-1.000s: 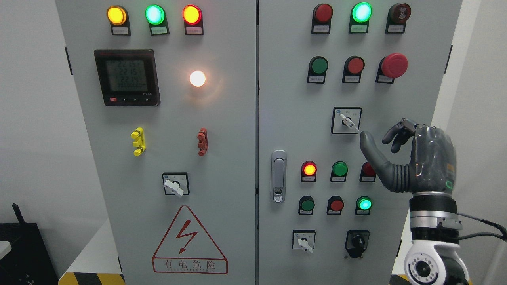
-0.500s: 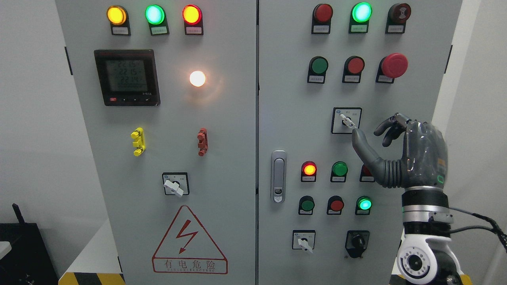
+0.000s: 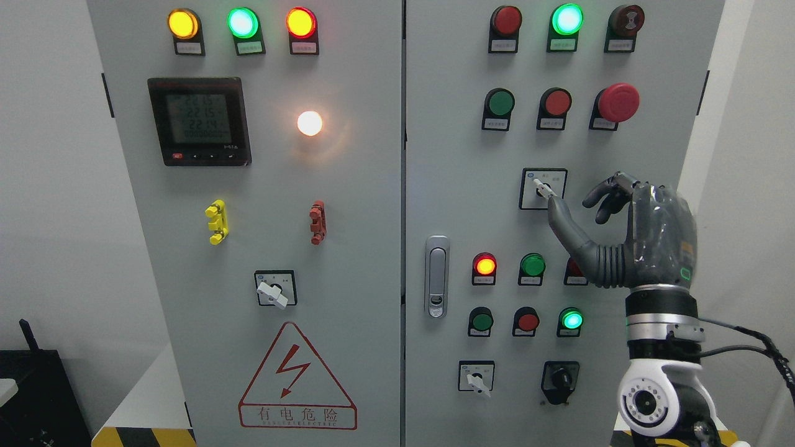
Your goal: Rotate and turn off gray switch
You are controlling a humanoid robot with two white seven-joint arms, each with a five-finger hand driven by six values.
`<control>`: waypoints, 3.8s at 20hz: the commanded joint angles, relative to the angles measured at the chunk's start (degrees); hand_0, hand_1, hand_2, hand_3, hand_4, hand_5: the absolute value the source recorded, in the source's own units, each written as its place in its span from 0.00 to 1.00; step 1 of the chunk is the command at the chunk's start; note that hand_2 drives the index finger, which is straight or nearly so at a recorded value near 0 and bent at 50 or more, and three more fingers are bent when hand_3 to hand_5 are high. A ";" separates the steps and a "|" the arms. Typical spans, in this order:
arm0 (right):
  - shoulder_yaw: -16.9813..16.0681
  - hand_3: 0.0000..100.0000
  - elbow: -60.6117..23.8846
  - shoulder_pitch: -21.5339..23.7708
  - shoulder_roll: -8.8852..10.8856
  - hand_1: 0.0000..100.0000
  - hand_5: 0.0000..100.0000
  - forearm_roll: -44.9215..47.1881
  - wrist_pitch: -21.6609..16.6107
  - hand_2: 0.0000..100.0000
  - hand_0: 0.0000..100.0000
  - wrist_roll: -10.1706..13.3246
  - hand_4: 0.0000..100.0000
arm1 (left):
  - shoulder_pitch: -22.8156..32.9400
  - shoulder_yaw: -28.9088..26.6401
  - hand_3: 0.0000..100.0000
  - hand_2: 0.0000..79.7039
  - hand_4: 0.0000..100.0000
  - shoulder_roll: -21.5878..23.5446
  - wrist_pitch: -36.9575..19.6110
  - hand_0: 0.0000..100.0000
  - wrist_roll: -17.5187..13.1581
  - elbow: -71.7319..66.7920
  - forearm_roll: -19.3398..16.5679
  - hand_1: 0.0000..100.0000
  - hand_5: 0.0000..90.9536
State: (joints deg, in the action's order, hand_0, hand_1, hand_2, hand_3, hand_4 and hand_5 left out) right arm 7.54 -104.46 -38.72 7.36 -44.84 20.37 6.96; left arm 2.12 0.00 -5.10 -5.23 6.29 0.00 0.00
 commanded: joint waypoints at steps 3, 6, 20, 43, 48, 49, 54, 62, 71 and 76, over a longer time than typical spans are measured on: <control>0.90 0.82 1.27 -0.74 -0.15 0.40 0.86 -0.16 -0.06 0.60 0.11 -0.02 0.73 | -0.01 -1.85 0.00 0.00 0.00 0.00 0.05 0.12 -0.05 -1.32 -0.44 0.39 0.00; 1.43 0.82 1.27 -0.83 -0.15 0.41 0.85 -0.16 -0.06 0.59 0.10 -0.02 0.72 | -0.01 -1.85 0.00 0.00 0.00 0.00 0.05 0.12 0.04 -1.32 -0.44 0.39 0.00; 1.96 0.81 2.15 -1.62 -0.15 0.44 0.85 -0.24 0.02 0.60 0.09 -0.02 0.72 | -0.01 -1.85 0.00 0.00 0.00 0.00 0.05 0.12 -0.05 -1.32 -0.44 0.39 0.00; 3.27 0.83 4.17 -3.29 -0.15 0.45 0.85 -0.95 0.99 0.63 0.16 -0.02 0.72 | -0.01 -1.85 0.00 0.00 0.00 0.00 0.05 0.12 0.04 -1.32 -0.44 0.39 0.00; 3.27 0.83 4.17 -3.38 -0.15 0.44 0.85 -0.86 1.17 0.63 0.17 -0.02 0.72 | 0.07 -1.85 0.00 0.00 0.00 0.00 0.05 0.12 -0.05 -1.32 -0.44 0.39 0.00; 3.27 0.83 4.17 -3.38 -0.15 0.44 0.85 -0.86 1.17 0.63 0.17 -0.02 0.72 | -0.01 -1.85 0.00 0.00 0.00 0.00 0.05 0.12 -0.05 -1.32 -0.44 0.39 0.00; 3.36 0.83 4.17 -3.47 -0.15 0.43 0.85 -0.86 1.17 0.64 0.19 -0.02 0.72 | -0.01 -1.85 0.00 0.00 0.00 0.00 0.05 0.12 -0.05 -1.32 -0.44 0.39 0.00; 3.36 0.86 4.26 -3.73 -0.15 0.42 0.85 -0.86 1.17 0.66 0.21 -0.02 0.73 | 0.07 -1.85 0.00 0.00 0.00 0.00 0.05 0.12 -0.05 -1.32 -0.44 0.39 0.00; 3.98 0.86 4.61 -3.82 -0.24 0.43 0.85 -0.77 1.25 0.68 0.29 -0.02 0.74 | 0.07 -1.85 0.00 0.00 0.00 0.00 0.05 0.12 -0.05 -1.32 -0.44 0.39 0.00; 4.06 0.87 4.87 -4.08 -0.41 0.41 0.86 -0.77 1.25 0.68 0.36 -0.02 0.74 | 0.07 -1.85 0.00 0.00 0.00 0.00 0.05 0.12 -0.05 -1.32 -0.44 0.39 0.00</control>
State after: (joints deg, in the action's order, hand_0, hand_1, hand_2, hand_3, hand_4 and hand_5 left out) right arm 11.15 -100.03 -42.55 7.14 -45.65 21.62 6.93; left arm 2.13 0.00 -5.10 -5.23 6.33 0.00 0.00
